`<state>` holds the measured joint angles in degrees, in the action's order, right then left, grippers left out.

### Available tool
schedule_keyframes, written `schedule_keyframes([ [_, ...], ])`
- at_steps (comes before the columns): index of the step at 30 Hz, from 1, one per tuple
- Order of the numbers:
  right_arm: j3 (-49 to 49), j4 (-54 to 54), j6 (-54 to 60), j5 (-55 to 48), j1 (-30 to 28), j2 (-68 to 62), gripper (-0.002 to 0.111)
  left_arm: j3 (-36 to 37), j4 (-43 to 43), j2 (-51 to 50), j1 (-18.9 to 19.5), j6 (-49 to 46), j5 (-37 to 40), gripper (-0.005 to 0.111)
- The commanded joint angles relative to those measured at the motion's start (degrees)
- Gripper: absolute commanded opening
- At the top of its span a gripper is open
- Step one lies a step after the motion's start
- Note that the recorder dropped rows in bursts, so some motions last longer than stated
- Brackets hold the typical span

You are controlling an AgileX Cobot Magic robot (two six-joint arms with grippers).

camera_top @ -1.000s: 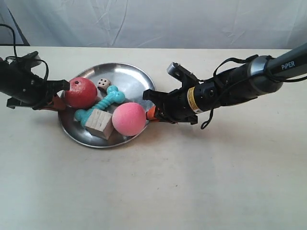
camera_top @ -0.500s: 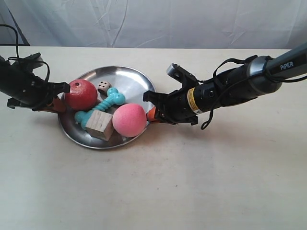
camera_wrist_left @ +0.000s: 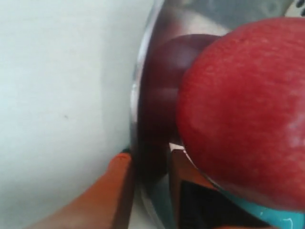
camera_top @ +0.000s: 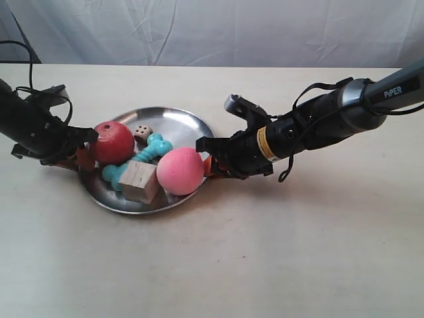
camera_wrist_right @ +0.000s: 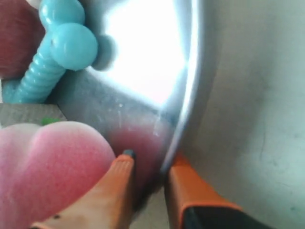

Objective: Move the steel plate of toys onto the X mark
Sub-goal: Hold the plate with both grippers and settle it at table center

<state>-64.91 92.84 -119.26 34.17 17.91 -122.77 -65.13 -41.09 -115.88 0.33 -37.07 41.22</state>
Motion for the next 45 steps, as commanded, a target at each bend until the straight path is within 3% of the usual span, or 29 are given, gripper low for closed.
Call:
schedule_keyframes([
  [1, -1.02, -0.21, -2.01, 6.49, 2.11, -0.1, 0.033, 0.49, -3.86, -0.14, -2.75, -0.94, 9.96, 0.037],
  [15, -1.02, 1.8, -2.01, 5.03, 2.11, 0.44, 0.033, 0.49, -0.3, 0.94, -2.54, -0.27, 10.25, 0.036],
  [23, -1.02, 1.9, -2.01, 4.31, 2.11, 0.44, 0.033, 0.49, -0.83, 3.33, 0.66, 1.16, 9.77, 0.036],
  [45, -1.02, 5.12, -2.01, 5.03, -1.19, 0.44, 0.033, 0.49, 0.97, 3.21, 0.76, 1.09, 7.34, 0.036],
])
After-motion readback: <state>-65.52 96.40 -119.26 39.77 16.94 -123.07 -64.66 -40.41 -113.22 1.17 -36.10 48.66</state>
